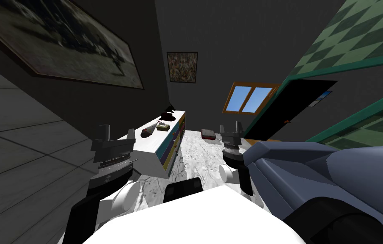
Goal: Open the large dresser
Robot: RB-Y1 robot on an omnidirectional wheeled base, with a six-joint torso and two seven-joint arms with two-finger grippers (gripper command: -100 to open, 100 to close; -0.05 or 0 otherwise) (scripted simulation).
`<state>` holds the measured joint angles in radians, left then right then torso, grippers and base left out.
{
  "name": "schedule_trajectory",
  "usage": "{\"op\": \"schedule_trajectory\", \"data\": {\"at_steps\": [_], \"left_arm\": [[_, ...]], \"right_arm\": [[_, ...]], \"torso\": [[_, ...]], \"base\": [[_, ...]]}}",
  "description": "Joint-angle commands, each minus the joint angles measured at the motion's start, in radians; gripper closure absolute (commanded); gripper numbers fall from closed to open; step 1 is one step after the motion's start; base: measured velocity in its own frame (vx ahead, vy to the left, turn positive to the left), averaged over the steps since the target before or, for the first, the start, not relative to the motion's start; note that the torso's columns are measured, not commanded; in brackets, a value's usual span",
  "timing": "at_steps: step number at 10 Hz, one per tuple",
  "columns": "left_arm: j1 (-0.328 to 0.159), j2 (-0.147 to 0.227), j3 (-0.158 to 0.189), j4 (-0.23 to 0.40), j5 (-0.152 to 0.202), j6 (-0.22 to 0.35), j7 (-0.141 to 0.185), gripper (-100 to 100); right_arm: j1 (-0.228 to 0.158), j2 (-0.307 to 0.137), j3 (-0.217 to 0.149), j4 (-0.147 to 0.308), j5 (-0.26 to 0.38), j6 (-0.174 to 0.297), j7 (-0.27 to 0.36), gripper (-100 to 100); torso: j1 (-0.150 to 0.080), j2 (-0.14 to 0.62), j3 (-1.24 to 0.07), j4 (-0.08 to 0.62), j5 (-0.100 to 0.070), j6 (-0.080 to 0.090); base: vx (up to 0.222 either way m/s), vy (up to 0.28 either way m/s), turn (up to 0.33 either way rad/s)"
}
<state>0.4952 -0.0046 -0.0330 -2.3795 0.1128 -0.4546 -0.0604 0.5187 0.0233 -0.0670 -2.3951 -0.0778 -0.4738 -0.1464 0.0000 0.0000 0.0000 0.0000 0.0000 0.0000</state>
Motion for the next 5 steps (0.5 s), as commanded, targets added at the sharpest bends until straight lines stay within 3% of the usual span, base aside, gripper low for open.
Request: {"op": "schedule_trajectory", "data": {"at_steps": [1,5], "left_arm": [[0.0,0.0,0.0,0.0,0.0,0.0,0.0,0],[0.0,0.0,0.0,0.0,0.0,0.0,0.0,0]], "right_arm": [[0.0,0.0,0.0,0.0,0.0,0.0,0.0,0],[0.0,0.0,0.0,0.0,0.0,0.0,0.0,0]], "torso": [[0.0,0.041,-0.082,0.041,0.0,0.0],[0.0,0.322,-0.644,0.322,0.0,0.0]], "base": [[0.0,0.0,0.0],[0.0,0.0,0.0]]}}
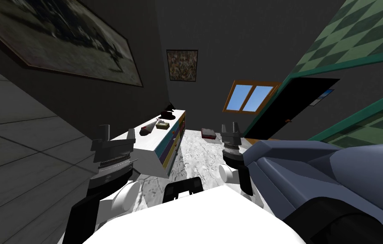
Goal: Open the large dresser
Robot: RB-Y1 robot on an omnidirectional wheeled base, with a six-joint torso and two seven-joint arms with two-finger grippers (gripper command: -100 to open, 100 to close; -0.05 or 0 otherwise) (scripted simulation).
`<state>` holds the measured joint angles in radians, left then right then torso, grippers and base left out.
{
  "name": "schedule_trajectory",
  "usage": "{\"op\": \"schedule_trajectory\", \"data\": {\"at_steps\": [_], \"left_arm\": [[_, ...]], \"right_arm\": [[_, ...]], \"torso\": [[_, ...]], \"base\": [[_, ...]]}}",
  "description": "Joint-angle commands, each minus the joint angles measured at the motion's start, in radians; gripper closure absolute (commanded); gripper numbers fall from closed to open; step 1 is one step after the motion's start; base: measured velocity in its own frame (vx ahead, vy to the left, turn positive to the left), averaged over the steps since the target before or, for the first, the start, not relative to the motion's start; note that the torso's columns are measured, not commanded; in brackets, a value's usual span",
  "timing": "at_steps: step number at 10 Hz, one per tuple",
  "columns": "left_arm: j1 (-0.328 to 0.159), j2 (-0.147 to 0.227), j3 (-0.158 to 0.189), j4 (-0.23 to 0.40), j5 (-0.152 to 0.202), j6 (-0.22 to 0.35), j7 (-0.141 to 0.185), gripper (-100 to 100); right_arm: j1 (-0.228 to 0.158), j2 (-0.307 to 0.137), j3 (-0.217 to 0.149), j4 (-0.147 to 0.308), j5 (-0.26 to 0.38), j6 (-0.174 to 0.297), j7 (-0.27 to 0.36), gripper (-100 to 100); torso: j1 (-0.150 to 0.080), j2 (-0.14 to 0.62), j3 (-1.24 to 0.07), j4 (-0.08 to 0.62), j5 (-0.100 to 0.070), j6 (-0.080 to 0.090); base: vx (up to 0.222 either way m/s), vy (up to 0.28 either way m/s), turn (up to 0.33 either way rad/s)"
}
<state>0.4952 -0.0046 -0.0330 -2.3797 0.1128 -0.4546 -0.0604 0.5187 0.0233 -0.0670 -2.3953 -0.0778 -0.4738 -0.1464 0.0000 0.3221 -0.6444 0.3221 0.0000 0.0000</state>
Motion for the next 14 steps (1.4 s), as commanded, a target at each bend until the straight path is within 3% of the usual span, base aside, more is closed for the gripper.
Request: {"op": "schedule_trajectory", "data": {"at_steps": [1,4,5,6,9,14], "left_arm": [[0.0,0.0,0.0,0.0,0.0,0.0,0.0,0],[0.0,0.0,0.0,0.0,0.0,0.0,0.0,0],[-0.005,0.029,0.0,0.005,0.001,0.01,0.002,-100],[-0.009,0.05,0.0,0.01,0.002,0.019,0.004,-100],[-0.032,0.104,-0.001,0.033,0.006,0.066,0.015,-100],[-0.089,0.141,-0.003,0.089,0.018,0.189,0.043,-100]], "right_arm": [[0.0,0.0,0.0,0.0,0.0,0.0,0.0,0],[0.0,0.0,0.0,0.0,0.0,0.0,0.0,0],[0.0,0.0,0.0,0.0,0.0,0.0,0.0,0],[0.0,0.0,0.0,0.0,0.0,0.0,0.0,0],[0.0,0.0,0.0,0.0,0.0,0.0,0.0,0],[0.0,0.0,0.0,0.0,0.0,0.0,0.0,0]], "torso": [[0.0,0.074,-0.147,0.074,0.0,0.0],[0.0,0.296,-0.59,0.295,0.0,0.0],[0.0,0.369,-0.738,0.369,0.0,0.0],[0.0,0.403,-0.807,0.402,0.0,0.0],[0.0,0.415,-0.832,0.415,0.0,0.0],[0.0,0.415,-0.832,0.416,0.0,0.0]], "base": [[0.0,0.0,0.0],[0.0,0.0,0.0],[0.012,0.0,-0.005],[0.017,-0.002,-0.008],[0.029,0.001,-0.012],[0.055,-0.003,-0.018]]}}
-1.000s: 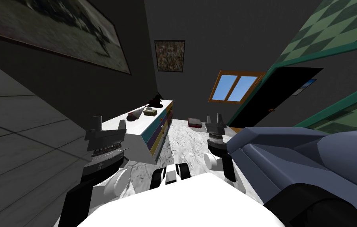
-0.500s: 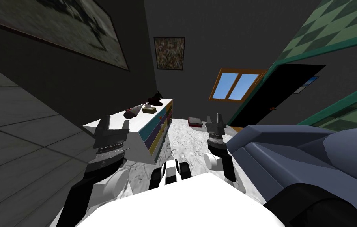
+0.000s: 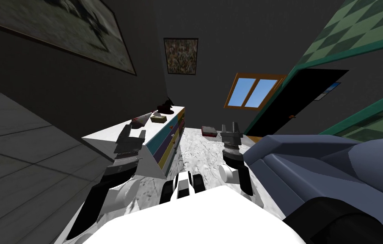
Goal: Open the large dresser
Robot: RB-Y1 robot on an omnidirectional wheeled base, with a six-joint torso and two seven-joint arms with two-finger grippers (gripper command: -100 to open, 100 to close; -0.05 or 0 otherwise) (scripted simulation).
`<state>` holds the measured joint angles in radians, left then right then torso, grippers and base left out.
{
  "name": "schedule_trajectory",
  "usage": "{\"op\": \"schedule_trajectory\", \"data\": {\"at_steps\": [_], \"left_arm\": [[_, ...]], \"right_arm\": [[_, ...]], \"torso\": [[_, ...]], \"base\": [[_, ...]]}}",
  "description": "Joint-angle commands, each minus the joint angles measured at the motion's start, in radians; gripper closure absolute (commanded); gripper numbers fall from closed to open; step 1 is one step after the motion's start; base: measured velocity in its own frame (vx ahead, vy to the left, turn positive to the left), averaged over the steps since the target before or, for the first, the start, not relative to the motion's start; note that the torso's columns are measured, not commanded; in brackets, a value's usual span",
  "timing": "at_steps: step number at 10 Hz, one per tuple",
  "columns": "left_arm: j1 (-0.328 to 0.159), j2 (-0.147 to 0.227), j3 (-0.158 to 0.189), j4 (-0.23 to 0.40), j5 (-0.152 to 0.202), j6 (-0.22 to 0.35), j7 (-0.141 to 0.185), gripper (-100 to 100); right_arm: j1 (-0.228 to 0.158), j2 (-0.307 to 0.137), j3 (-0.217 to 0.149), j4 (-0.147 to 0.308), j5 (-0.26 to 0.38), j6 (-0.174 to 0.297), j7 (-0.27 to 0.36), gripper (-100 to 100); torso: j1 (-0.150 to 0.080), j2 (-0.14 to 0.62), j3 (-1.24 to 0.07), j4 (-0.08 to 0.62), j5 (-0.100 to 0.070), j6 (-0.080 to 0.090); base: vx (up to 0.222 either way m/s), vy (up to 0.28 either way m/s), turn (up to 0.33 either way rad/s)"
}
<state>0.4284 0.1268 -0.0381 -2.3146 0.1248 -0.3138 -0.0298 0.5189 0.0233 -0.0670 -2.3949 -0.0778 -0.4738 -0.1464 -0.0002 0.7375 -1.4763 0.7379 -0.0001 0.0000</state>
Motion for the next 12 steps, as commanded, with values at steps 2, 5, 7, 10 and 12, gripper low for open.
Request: {"op": "schedule_trajectory", "data": {"at_steps": [2,5,7,10,12], "left_arm": [[-0.05,0.015,0.001,0.05,0.011,0.108,0.026,-100],[-0.081,0.018,0.0,0.078,0.017,0.172,0.04,-100],[-0.112,0.021,-0.001,0.108,0.024,0.235,0.056,-100],[-0.146,0.023,-0.003,0.14,0.031,0.311,0.072,-100],[-0.18,0.025,-0.004,0.174,0.038,0.379,0.089,-100]], "right_arm": [[0.0,0.0,0.0,0.0,0.0,0.0,0.0,0],[0.0,0.0,0.0,0.0,0.0,0.0,0.0,0],[0.0,0.0,0.0,0.0,0.0,0.0,0.0,0],[0.0,0.0,0.0,0.0,0.0,0.0,0.0,0],[0.0,0.0,0.0,0.0,0.0,0.0,0.0,0]], "torso": [[0.001,0.0,0.0,0.0,0.0,0.0],[0.0,0.002,0.001,0.0,0.0,0.0],[0.0,0.001,0.0,0.0,0.0,0.0],[0.0,0.001,0.0,0.0,0.0,0.0],[0.0,0.001,0.001,0.0,0.0,0.0]], "base": [[0.062,0.007,-0.026],[0.05,0.001,-0.014],[0.056,-0.002,-0.031],[0.065,0.003,-0.016],[0.068,0.002,-0.028]]}}
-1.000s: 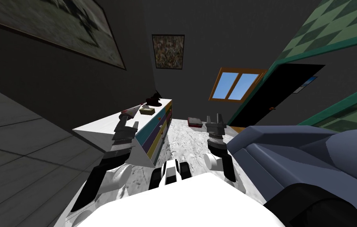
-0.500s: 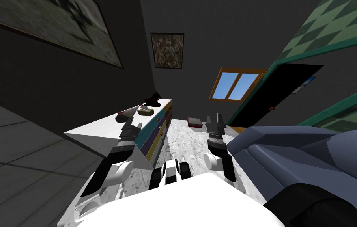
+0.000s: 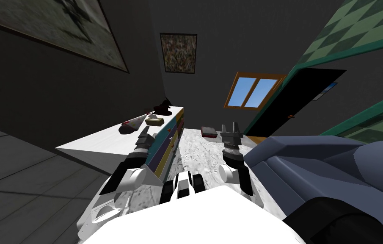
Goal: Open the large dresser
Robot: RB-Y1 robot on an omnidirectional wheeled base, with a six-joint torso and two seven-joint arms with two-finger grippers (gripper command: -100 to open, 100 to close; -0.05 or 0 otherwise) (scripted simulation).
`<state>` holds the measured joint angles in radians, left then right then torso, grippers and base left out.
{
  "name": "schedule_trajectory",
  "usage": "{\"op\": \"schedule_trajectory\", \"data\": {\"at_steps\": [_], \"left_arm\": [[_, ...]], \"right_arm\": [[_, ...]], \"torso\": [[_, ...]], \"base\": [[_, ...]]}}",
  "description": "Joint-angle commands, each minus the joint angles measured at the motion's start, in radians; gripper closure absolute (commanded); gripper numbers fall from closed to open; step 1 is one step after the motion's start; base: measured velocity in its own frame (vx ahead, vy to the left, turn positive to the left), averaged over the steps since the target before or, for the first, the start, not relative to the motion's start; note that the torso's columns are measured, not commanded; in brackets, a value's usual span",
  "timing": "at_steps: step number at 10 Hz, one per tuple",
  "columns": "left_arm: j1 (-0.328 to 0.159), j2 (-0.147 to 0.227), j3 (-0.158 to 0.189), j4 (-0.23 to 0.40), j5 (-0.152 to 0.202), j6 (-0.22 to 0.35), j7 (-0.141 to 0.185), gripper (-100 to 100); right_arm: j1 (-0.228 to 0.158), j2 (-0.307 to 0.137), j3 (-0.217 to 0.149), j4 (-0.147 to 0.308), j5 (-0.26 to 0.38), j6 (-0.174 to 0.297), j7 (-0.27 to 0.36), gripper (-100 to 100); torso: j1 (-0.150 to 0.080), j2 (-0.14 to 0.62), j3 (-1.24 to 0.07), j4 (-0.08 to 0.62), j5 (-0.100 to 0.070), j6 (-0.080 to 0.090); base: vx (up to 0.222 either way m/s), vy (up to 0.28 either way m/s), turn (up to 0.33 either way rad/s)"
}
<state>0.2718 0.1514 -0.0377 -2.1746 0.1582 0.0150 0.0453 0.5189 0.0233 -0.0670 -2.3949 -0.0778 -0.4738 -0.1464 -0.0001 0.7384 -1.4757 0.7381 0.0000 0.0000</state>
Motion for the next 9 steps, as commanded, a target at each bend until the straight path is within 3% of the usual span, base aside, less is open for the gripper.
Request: {"op": "schedule_trajectory", "data": {"at_steps": [1,9], "left_arm": [[-0.041,0.0,-0.005,0.052,0.008,0.082,0.022,-100],[-0.133,-0.003,-0.008,0.152,0.025,0.285,0.065,-100]], "right_arm": [[0.0,0.0,0.0,0.0,0.0,0.0,0.0,0],[0.0,0.0,0.0,0.0,0.0,0.0,0.0,0]], "torso": [[0.0,-0.001,-0.001,0.0,0.0,0.0],[0.0,-0.001,0.0,0.0,0.0,0.0]], "base": [[0.083,0.009,-0.028],[0.054,0.002,-0.018]]}}
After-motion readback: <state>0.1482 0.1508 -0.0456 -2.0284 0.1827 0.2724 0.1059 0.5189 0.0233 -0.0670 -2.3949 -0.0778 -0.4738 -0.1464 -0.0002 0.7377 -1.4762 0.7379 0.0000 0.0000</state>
